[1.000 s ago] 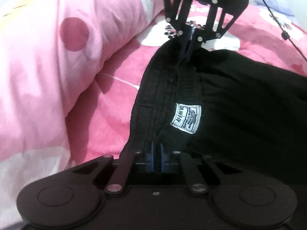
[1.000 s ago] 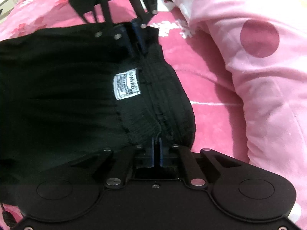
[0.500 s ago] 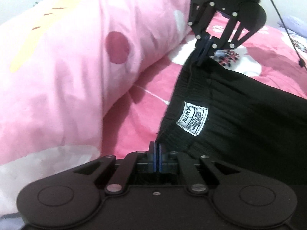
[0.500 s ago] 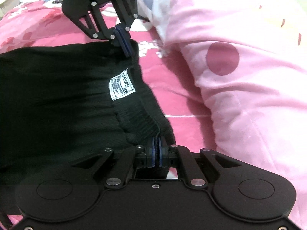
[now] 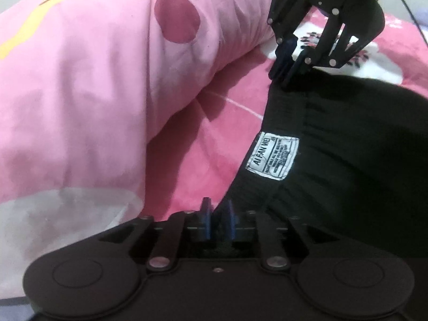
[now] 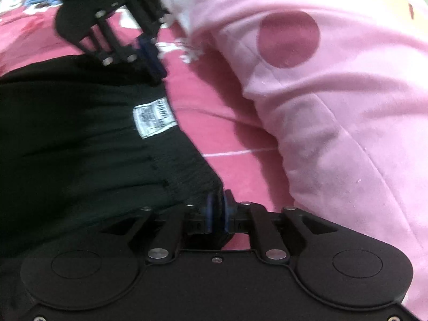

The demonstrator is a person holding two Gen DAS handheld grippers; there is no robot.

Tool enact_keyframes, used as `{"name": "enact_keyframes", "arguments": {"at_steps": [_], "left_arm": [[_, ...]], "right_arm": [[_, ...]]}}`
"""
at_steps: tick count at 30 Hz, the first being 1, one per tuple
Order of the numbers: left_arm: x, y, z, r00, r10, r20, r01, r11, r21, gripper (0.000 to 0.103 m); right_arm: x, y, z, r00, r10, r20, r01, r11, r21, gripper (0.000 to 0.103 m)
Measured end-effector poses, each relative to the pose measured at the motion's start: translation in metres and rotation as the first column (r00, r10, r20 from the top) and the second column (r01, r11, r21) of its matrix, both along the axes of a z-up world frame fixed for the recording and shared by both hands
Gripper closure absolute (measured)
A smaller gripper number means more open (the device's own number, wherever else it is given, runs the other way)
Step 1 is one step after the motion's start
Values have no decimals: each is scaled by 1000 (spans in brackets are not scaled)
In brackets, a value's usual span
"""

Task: Fold clothes
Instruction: 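Fold the leg ends onto the labelled waistband with both tools, then open both tools and withdraw from the folded trousers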

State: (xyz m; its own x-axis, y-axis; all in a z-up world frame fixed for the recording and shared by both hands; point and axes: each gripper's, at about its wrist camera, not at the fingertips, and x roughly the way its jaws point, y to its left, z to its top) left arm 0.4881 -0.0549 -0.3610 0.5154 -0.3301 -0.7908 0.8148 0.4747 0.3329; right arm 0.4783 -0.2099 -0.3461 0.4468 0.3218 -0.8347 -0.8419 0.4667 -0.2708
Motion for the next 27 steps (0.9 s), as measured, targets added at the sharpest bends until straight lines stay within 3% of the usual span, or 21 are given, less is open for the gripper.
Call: {"name": "enact_keyframes", "arguments": {"at_steps": [1,3,4,6,7,8,9,10,11,14,16,17,19,23,24,25,26,27], "left_arm": [[0,1,2,1000,12,2,-12,1000,-3,71],[1,16,18,997,81,16,-80,996,-37,69],[0,18,19,996,90,16,-89,995,-44,66],[3,42,38,979,205,11,-202,971,-130,61],[3,58,48,961,277,-14,-275,943,-189,60],[3,64,49,955,295,-30,-295,933,-205,59],[3,80,51,934,343,-98,-357,901,-245,59],[4,95,52,908,385,-166,-417,865,-278,59],[3,103,48,890,398,-224,-450,846,-285,59],[5,103,29,851,407,-331,-498,824,-268,59],[1,101,26,848,403,-345,-502,821,-274,59],[3,98,20,843,394,-367,-505,814,-287,59],[11,92,5,794,410,-448,-565,770,-296,59],[20,84,-8,757,427,-495,-613,727,-309,59],[20,85,-7,756,426,-497,-615,723,-314,66],[19,83,-8,760,422,-495,-613,719,-328,80],[17,85,-4,765,425,-484,-609,722,-328,85],[16,86,-2,770,423,-477,-603,727,-329,91]], "right_arm": [[-1,-1,0,1000,-12,10,12,1000,11,73],[-6,-9,8,998,-52,43,49,997,56,60],[-9,-14,13,995,-75,58,70,994,87,58],[-17,-28,26,990,-126,67,113,978,175,48],[-23,-41,33,982,-184,54,165,953,253,43],[-28,-52,40,971,-237,31,214,921,325,42],[-31,-62,41,961,-277,-13,261,889,376,40],[-33,-72,41,948,-312,-58,307,855,419,39],[-34,-78,37,934,-343,-97,349,827,440,39],[-30,-94,19,876,-428,-223,481,739,473,39],[-19,-105,-1,810,-476,-342,587,659,471,39],[-16,-106,-6,799,-479,-363,601,644,473,39],[-7,-109,-20,756,-466,-460,653,582,484,39],[-12,-101,-31,738,-462,-492,671,584,457,39],[-11,-99,-32,735,-465,-493,674,578,460,39],[-10,-98,-33,732,-466,-496,678,570,464,39],[-9,-99,-32,727,-461,-509,683,558,471,40],[-8,-97,-33,727,-455,-515,683,559,470,50]]}}
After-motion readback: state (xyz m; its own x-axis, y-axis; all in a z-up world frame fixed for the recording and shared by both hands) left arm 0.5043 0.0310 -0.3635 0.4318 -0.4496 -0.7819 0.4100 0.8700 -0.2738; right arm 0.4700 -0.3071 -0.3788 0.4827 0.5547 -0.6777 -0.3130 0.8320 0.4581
